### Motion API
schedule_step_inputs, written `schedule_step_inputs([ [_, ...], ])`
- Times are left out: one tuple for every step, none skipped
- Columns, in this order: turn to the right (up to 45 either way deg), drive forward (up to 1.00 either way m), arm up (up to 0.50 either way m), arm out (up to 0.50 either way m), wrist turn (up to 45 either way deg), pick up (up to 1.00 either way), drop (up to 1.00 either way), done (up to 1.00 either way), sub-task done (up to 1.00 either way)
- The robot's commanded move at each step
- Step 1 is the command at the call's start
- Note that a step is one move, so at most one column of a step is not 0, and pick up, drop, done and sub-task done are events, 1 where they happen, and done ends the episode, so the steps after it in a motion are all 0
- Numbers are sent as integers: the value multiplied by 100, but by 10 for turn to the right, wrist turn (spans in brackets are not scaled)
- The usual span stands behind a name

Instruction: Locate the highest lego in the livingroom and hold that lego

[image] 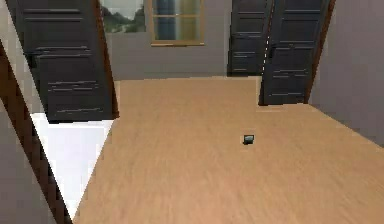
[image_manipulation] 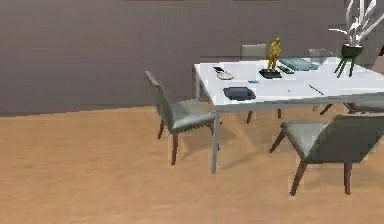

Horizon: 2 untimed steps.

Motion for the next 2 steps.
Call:
schedule_step_inputs([
  [0, 100, 0, 0, 0, 0, 0, 0, 0],
  [30, 0, 0, 0, 0, 0, 0, 0, 0],
])
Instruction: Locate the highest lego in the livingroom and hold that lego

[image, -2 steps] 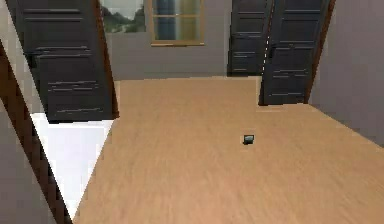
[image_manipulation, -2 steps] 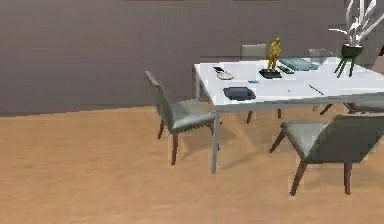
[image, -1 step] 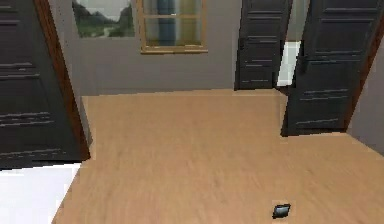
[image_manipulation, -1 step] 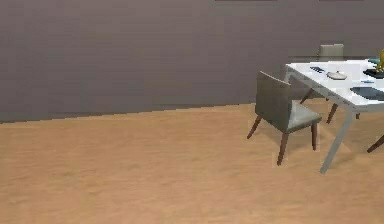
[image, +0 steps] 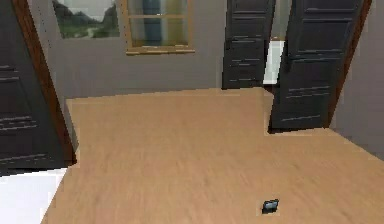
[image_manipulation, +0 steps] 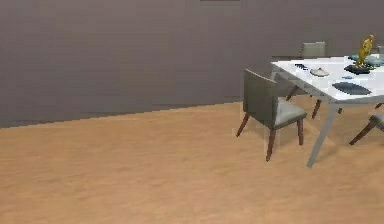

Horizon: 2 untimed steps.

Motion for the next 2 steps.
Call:
schedule_step_inputs([
  [0, 100, 0, 0, 0, 0, 0, 0, 0],
  [60, 0, 0, 0, 0, 0, 0, 0, 0],
])
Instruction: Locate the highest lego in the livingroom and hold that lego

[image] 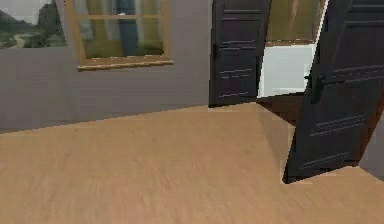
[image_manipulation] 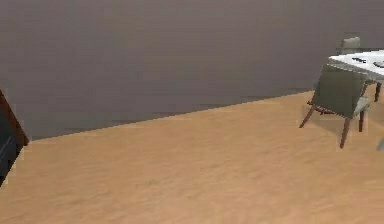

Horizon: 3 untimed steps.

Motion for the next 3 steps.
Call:
schedule_step_inputs([
  [0, 20, 0, 0, 0, 0, 0, 0, 0],
  [150, 0, 0, 0, 0, 0, 0, 0, 0],
  [0, 100, 0, 0, 0, 0, 0, 0, 0],
])
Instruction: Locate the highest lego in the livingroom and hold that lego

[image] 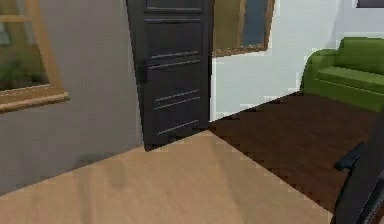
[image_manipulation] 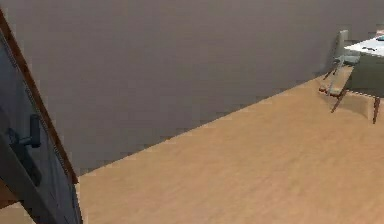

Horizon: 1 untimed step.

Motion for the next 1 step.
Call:
schedule_step_inputs([
  [0, 45, 0, 0, 0, 0, 0, 0, 0],
])
